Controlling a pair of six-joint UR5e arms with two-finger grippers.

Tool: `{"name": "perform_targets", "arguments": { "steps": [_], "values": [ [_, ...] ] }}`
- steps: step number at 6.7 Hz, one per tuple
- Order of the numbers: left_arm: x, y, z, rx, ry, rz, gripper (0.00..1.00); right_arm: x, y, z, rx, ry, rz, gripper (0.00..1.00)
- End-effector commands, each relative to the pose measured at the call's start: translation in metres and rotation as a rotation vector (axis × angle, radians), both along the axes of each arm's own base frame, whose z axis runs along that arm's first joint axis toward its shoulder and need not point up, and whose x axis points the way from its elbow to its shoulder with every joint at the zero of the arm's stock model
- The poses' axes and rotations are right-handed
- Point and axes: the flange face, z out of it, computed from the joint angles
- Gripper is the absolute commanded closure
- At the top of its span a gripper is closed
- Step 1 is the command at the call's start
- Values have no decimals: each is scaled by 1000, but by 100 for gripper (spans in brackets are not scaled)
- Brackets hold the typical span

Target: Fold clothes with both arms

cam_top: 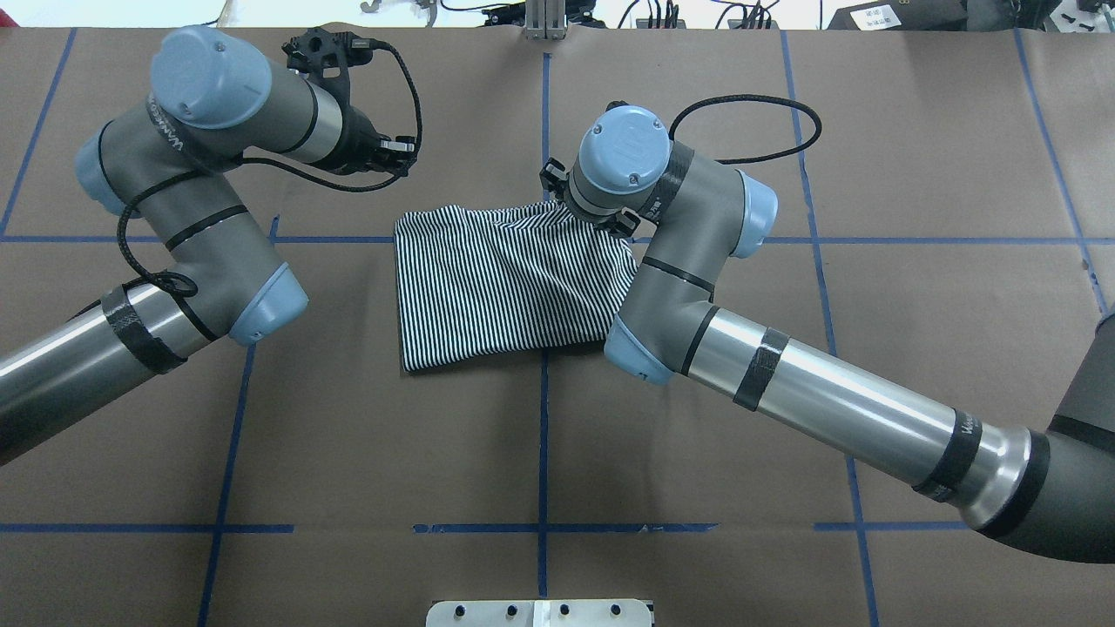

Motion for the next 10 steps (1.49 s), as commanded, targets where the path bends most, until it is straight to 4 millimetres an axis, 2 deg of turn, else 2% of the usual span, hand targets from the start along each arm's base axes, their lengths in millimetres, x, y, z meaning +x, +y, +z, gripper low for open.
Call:
{"name": "perform_targets", "arguments": {
  "steps": [1, 3, 5, 7, 8, 9, 10],
  "values": [
    [0, 0, -1, 0, 1, 1, 100, -1, -6, 9, -9, 18, 3, 100],
    [-1, 0, -1, 2, 2, -2, 100, 1, -9, 10, 14, 31, -15, 100],
    [-3, 1, -3, 4, 4, -2, 100, 13, -22, 12, 26, 41, -6, 100],
    [-3, 1, -3, 4, 4, -2, 100, 12, -23, 15, 24, 49, -5, 100],
    [-3, 1, -2, 2, 2, -2, 100, 15, -27, 19, 20, 55, 0, 60],
    [-2, 1, 0, -2, 1, -1, 94, 18, -30, 18, 26, 58, 5, 1],
    [1, 1, 3, -14, 0, -4, 86, 27, -38, 14, 36, 54, 8, 0]
  ]
}}
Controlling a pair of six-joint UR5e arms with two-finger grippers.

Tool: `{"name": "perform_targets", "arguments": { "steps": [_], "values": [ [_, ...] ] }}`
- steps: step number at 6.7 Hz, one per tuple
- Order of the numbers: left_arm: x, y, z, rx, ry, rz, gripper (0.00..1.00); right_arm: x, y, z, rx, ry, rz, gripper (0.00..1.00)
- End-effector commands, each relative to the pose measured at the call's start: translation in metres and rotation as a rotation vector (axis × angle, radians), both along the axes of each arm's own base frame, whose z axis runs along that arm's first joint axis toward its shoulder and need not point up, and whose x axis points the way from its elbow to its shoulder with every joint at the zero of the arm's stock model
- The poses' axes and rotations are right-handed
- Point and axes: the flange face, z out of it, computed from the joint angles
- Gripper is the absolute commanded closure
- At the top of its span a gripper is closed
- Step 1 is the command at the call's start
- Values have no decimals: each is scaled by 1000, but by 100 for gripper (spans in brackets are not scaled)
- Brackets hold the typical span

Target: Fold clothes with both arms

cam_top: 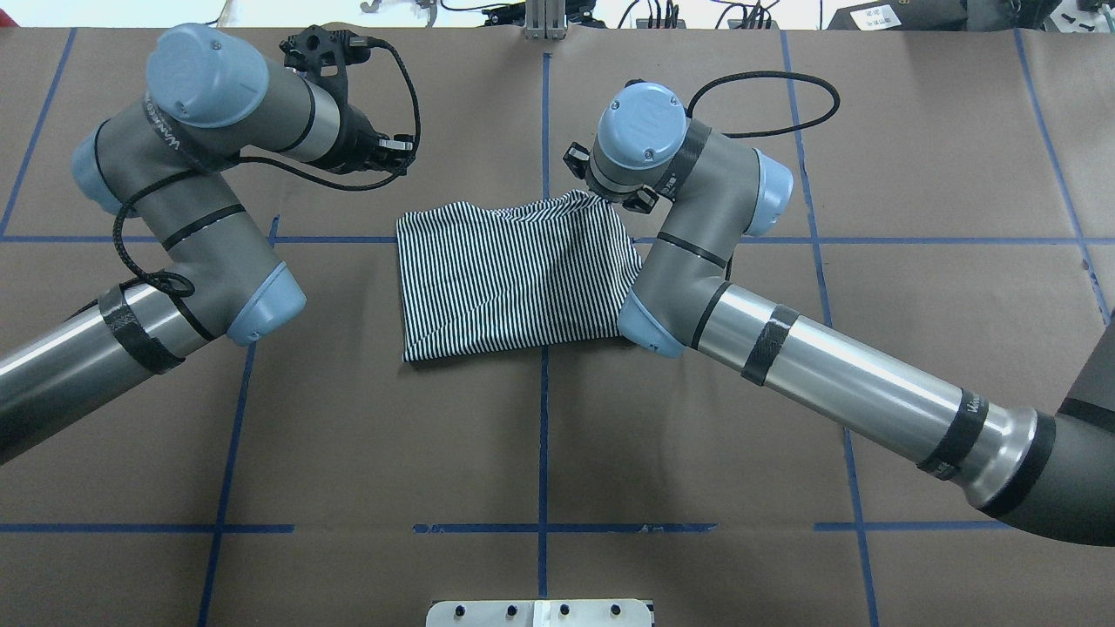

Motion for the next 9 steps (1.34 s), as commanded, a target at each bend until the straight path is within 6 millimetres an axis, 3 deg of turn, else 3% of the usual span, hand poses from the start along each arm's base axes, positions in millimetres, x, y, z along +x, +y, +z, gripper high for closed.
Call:
{"name": "perform_targets", "arguments": {
  "steps": [1, 3, 4, 5, 7, 8, 9],
  "values": [
    [7, 1, 7, -25, -6, -1, 85, 18, -14, -9, 29, -5, -4, 0],
    [24, -9, 32, -55, -57, -17, 83, 61, -28, -13, -8, -75, -46, 0],
    [24, -10, 32, -52, -61, -22, 84, 83, -19, 7, -10, -85, -73, 0],
    [14, -9, 28, -29, -52, -22, 84, 120, -12, 33, 11, -75, -103, 0],
    [-59, -19, 43, 58, -73, 11, 83, 216, -15, 120, 92, 2, -262, 0],
    [-108, -33, 66, 79, -87, 56, 77, 271, -17, 162, 149, 50, -334, 0],
    [-164, -48, 83, 133, -117, 76, 75, 344, -22, 204, 205, 69, -416, 0]
  ]
}}
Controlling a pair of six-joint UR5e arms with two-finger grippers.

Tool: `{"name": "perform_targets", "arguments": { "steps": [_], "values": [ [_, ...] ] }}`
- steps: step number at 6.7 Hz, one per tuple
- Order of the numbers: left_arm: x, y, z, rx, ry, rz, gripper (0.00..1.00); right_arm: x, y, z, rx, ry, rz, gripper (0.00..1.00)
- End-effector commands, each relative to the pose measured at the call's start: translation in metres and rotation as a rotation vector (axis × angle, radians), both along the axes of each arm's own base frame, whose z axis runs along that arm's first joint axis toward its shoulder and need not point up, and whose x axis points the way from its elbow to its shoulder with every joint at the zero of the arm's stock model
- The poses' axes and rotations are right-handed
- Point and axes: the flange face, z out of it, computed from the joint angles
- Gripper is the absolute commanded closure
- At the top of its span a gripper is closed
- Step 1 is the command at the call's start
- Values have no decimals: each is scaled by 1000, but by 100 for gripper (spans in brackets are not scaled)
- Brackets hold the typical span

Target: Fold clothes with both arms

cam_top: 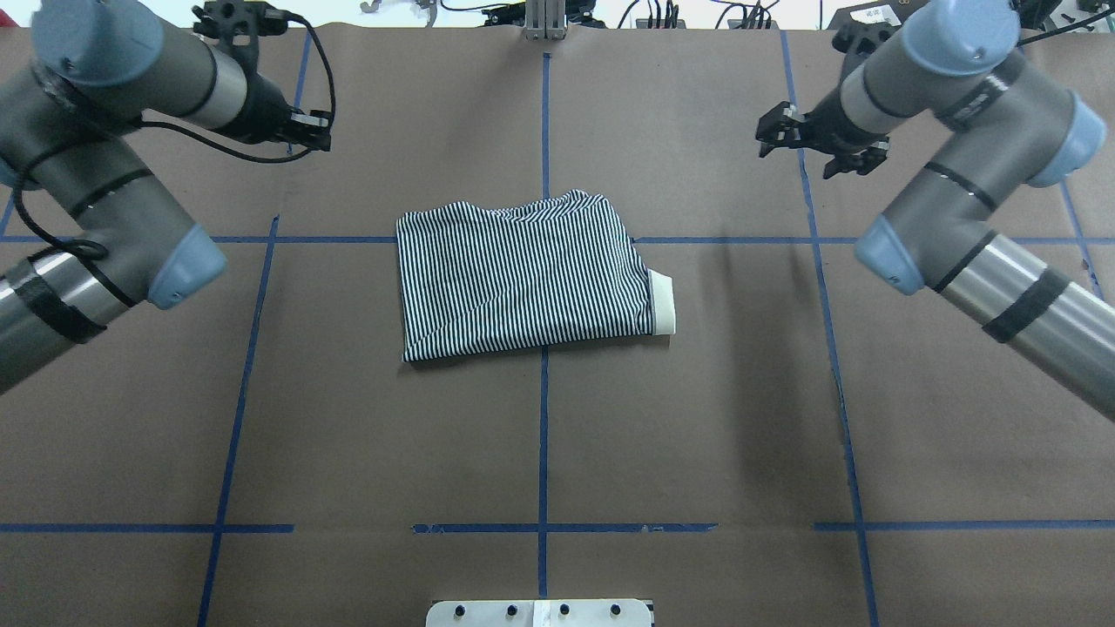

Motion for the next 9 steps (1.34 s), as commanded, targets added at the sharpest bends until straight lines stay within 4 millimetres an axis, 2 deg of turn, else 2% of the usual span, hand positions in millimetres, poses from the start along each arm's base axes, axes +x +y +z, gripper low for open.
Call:
{"name": "perform_targets", "arguments": {
  "steps": [1, 2, 3, 4, 5, 6, 7, 8, 9],
  "values": [
    [-127, -16, 61, 98, -68, 70, 65, 144, 9, 103, 153, 73, -187, 0],
    [-169, -13, 92, 153, -117, 108, 57, 196, 20, 143, 198, 140, -259, 0],
    [-225, -8, 127, 173, -157, 119, 51, 244, 35, 160, 219, 186, -334, 0],
    [-262, 2, 165, 183, -231, 199, 37, 275, 66, 176, 243, 216, -409, 0],
    [-307, 27, 174, 109, -256, 183, 27, 301, 100, 182, 193, 196, -399, 0],
    [-316, 37, 198, 19, -267, 227, 0, 309, 125, 190, 143, 145, -383, 0],
    [-321, 67, 229, -31, -190, 266, 0, 310, 136, 208, 108, 143, -386, 0],
    [-335, 100, 256, -87, -155, 253, 0, 310, 137, 210, 103, 141, -386, 0],
    [-352, 108, 248, -112, -142, 199, 0, 310, 139, 216, 89, 141, -386, 0]
  ]
}}
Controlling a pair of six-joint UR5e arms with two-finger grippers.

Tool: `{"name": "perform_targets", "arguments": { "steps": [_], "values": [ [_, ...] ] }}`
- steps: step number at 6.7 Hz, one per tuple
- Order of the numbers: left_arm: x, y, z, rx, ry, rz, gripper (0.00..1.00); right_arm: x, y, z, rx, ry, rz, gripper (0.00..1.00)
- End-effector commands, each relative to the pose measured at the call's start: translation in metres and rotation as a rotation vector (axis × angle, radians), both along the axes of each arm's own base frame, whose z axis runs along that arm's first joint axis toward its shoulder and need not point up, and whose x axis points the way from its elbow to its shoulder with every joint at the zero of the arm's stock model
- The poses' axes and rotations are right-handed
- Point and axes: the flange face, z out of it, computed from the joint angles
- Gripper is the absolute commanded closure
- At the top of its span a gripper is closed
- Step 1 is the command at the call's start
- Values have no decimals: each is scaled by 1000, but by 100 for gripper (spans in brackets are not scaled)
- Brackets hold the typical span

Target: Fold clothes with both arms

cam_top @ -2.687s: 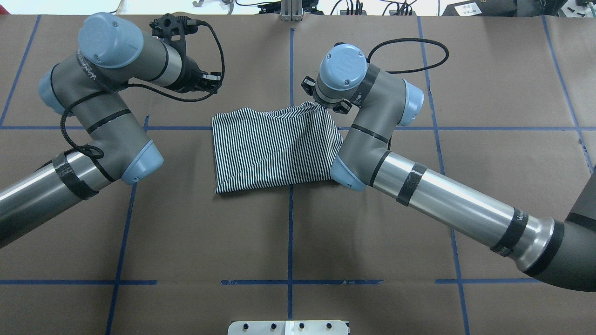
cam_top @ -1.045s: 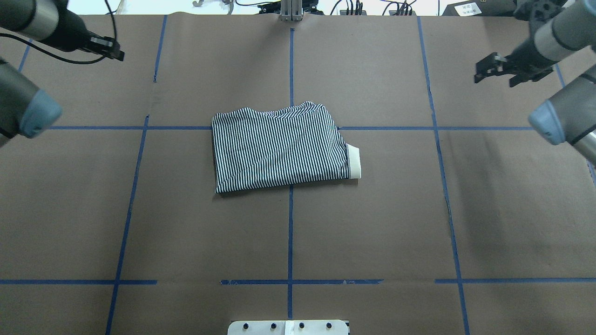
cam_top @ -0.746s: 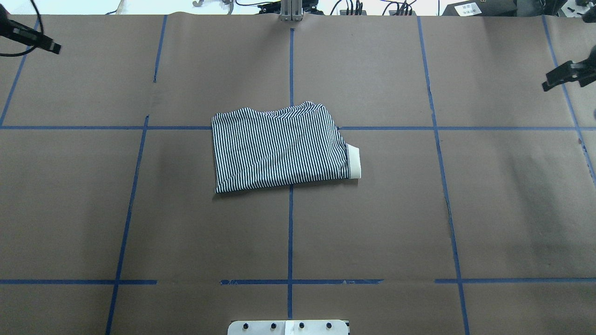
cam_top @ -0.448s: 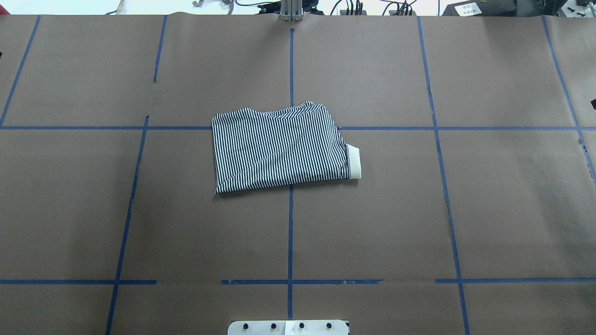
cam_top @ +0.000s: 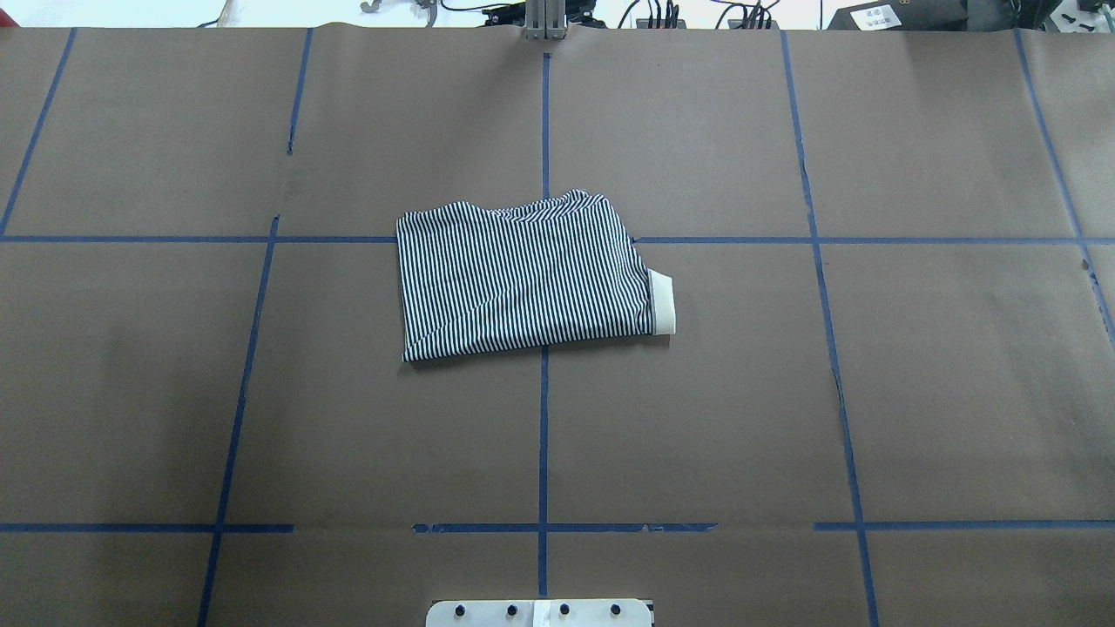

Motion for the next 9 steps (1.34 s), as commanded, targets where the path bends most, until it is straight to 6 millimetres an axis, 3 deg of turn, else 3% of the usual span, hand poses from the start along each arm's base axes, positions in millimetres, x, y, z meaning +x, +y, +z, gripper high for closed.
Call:
{"name": "perform_targets", "arguments": {
  "steps": [1, 2, 4, 6, 7, 8, 9],
  "values": [
    [-23, 20, 10, -172, 18, -79, 0, 3, 6, 16, -33, 9, 5, 0],
    [-31, 29, -10, -161, 18, -94, 0, 4, 7, 18, -34, 13, 5, 0],
    [-44, 79, -6, -170, -7, -124, 0, 4, 8, 27, -42, 20, 6, 0],
    [-46, 73, -1, -180, -13, -131, 0, 9, 8, 35, -51, 22, 9, 0],
    [-48, 87, 14, -211, -33, -141, 0, 8, 4, 28, -38, 13, 7, 0],
    [-47, 101, 26, -237, -29, -139, 0, 8, 8, 36, -57, 17, 12, 0],
    [-48, 88, 12, -209, -45, -143, 0, 8, 7, 40, -65, 23, 14, 0]
  ]
}}
